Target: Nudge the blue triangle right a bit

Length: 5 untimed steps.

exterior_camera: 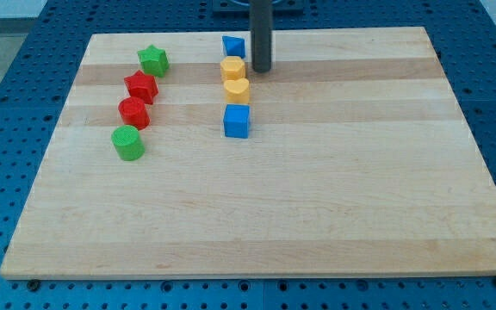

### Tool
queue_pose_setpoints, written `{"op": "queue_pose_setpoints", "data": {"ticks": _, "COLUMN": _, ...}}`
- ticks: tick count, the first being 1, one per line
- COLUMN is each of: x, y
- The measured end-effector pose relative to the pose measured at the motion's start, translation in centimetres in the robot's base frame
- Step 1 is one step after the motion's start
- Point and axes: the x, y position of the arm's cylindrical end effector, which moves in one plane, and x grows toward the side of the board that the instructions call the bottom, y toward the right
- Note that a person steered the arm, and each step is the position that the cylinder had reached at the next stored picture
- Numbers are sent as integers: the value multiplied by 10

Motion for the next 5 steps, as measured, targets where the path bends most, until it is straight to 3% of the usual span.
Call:
{"op": "queue_pose_setpoints", "data": {"ticks": 1, "x": -23, "y": 51}}
{"op": "queue_pose_setpoints", "data": {"ticks": 2, "x": -93, "y": 108}}
{"op": "queue_pose_setpoints", "data": {"ticks": 4, "x": -93, "y": 90}}
{"op": "queue_pose_setpoints", "data": {"ticks": 5, "x": -93, "y": 127}}
